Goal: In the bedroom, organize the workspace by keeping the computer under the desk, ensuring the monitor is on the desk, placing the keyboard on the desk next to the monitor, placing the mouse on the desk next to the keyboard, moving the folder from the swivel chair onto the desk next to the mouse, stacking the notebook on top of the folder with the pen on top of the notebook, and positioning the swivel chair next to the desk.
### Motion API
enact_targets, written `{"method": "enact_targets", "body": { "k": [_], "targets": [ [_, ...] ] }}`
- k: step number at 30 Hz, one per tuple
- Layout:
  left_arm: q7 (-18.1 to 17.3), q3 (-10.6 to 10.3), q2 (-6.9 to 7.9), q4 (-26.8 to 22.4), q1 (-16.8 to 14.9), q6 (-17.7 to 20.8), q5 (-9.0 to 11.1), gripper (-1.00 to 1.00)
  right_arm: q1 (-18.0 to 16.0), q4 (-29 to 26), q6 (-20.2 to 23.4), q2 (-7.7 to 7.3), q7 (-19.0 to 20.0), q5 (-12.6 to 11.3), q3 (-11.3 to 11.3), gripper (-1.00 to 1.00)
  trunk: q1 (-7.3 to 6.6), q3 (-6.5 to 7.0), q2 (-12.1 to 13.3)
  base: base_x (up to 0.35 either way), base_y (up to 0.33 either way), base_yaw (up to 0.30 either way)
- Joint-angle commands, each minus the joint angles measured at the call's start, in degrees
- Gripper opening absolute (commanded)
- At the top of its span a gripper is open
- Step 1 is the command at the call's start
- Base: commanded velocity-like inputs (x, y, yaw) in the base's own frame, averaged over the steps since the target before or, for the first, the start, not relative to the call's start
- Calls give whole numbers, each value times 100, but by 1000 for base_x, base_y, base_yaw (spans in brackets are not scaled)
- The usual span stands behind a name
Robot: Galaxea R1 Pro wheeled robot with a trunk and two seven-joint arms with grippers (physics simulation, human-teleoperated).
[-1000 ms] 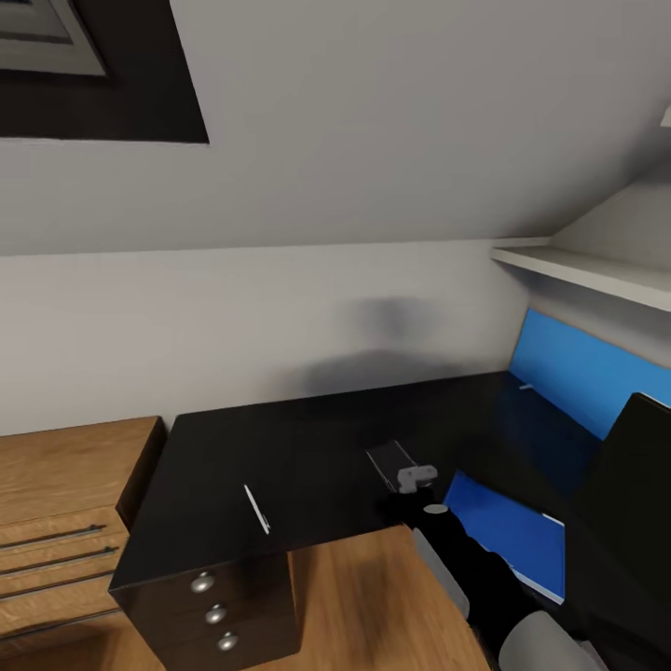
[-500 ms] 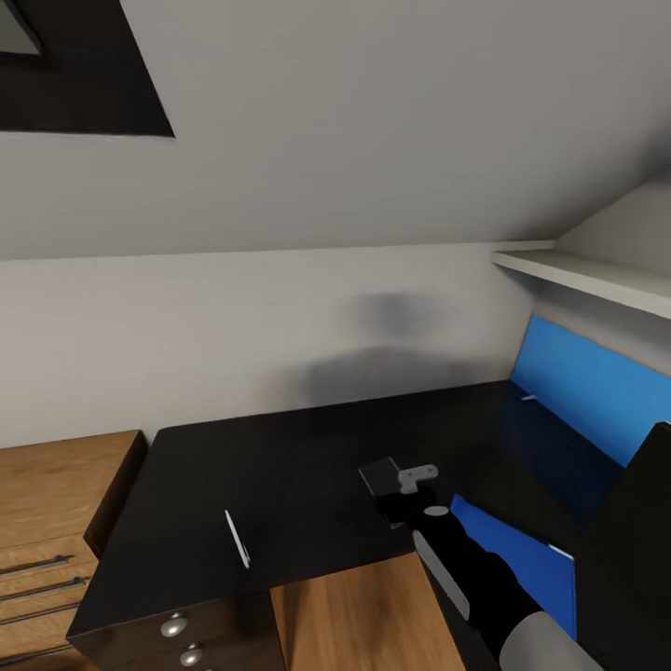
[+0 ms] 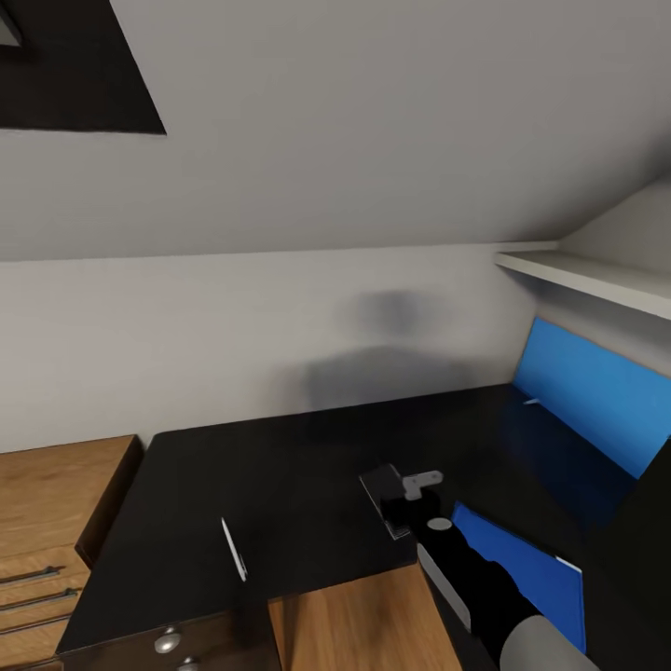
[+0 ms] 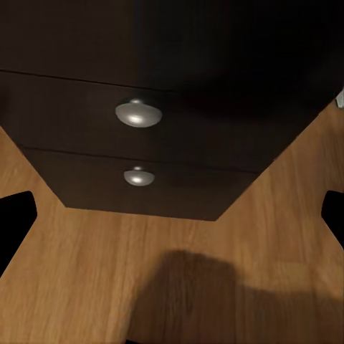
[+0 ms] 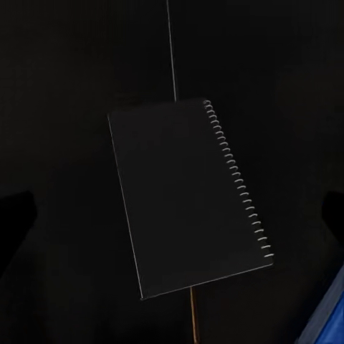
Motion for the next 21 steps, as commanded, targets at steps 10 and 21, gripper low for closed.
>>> {"method": "enact_targets", "body": {
  "k": [10, 21],
  "targets": [
    [-48, -19, 1, 2, -4, -9, 65, 100, -7, 23, -117, -11, -57, -56, 34, 100, 5, -11, -10, 73, 0, 0],
    [-35, -15, 1, 2, -4, -9, 71, 100, -7, 25, -438, -55, -25, -58, 51, 100, 5, -11, -10, 182, 0, 0]
  ]
}}
